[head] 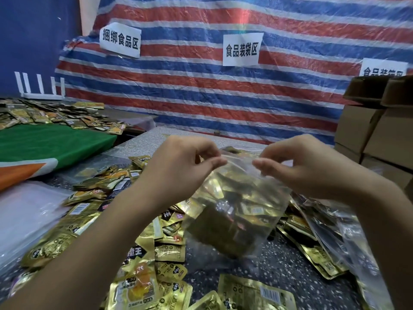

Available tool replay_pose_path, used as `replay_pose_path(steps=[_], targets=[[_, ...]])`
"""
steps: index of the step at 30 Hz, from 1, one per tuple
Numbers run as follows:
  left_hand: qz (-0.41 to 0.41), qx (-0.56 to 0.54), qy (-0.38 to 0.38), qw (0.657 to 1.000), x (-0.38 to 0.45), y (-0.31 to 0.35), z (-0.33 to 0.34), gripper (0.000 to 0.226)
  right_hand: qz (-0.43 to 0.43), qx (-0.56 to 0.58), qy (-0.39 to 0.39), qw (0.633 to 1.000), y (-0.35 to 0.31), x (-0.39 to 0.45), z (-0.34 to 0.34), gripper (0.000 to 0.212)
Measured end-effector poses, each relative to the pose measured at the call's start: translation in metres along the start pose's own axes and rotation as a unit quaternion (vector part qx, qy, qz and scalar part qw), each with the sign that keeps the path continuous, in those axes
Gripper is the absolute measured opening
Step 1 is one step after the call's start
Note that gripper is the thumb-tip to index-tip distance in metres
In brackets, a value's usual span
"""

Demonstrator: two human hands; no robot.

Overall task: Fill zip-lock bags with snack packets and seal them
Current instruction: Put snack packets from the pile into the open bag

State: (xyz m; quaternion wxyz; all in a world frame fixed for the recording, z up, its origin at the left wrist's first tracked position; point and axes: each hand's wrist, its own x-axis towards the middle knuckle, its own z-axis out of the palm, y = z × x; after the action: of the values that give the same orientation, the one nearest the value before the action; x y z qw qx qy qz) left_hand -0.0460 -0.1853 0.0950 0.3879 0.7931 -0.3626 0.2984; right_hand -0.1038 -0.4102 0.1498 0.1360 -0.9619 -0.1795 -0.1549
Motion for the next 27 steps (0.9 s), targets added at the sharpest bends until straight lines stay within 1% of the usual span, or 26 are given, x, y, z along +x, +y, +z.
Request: replay_pose_path(steps=[2,4,6,9,10,12,14,15,16,18,20,22,24,25,27], targets=[[0.0,0.004,0.031,1.0,0.001,0.001,-0.002,0.016,-0.023,0.015,0.033,0.999,-0.002,-0.001,-0.001,0.046],[-0.009,-0.004,0.047,0.999,0.002,0.001,-0.002,0.016,-0.043,0.034,0.06,0.997,-0.003,-0.001,0.001,0.047],[-0.021,-0.03,0.043,0.998,0.002,0.002,-0.003,0.013,-0.054,0.073,0.09,0.992,-0.003,0.0,0.005,0.046],[-0.026,-0.051,0.019,0.998,0.002,0.002,-0.004,0.009,-0.044,0.142,0.118,0.982,0.002,0.006,0.008,0.043],[-0.023,-0.056,0.008,0.998,0.002,0.003,-0.005,0.01,-0.029,0.169,0.112,0.979,0.006,0.009,0.008,0.046],[-0.02,-0.065,-0.02,0.997,0.002,0.002,-0.007,0.013,0.025,0.259,0.075,0.963,0.019,0.018,0.007,0.049],[-0.028,-0.065,-0.074,0.995,0.001,0.0,-0.01,0.015,0.097,0.326,0.018,0.94,0.035,0.031,0.009,0.046],[-0.036,-0.058,-0.108,0.992,0.001,-0.001,-0.011,0.015,0.132,0.33,-0.009,0.935,0.043,0.037,0.011,0.044],[-0.045,-0.042,-0.142,0.988,0.0,-0.003,-0.011,0.016,0.163,0.312,-0.035,0.935,0.05,0.044,0.016,0.041],[-0.058,0.014,-0.195,0.979,-0.001,-0.007,-0.008,0.017,0.198,0.226,-0.079,0.951,0.061,0.058,0.028,0.036],[-0.066,0.057,-0.229,0.97,-0.002,-0.01,-0.003,0.018,0.188,0.114,-0.105,0.97,0.067,0.072,0.044,0.031],[-0.068,0.08,-0.243,0.964,-0.002,-0.013,-0.001,0.019,0.161,0.027,-0.124,0.979,0.069,0.087,0.059,0.025],[-0.066,0.111,-0.252,0.959,-0.002,-0.016,0.001,0.02,0.152,0.002,-0.136,0.979,0.069,0.103,0.07,0.013],[-0.066,0.125,-0.259,0.956,-0.002,-0.017,0.001,0.021,0.156,0.005,-0.144,0.977,0.069,0.111,0.075,0.012],[-0.062,0.144,-0.273,0.949,-0.003,-0.019,0.003,0.02,0.182,0.004,-0.159,0.97,0.069,0.126,0.084,0.022]])
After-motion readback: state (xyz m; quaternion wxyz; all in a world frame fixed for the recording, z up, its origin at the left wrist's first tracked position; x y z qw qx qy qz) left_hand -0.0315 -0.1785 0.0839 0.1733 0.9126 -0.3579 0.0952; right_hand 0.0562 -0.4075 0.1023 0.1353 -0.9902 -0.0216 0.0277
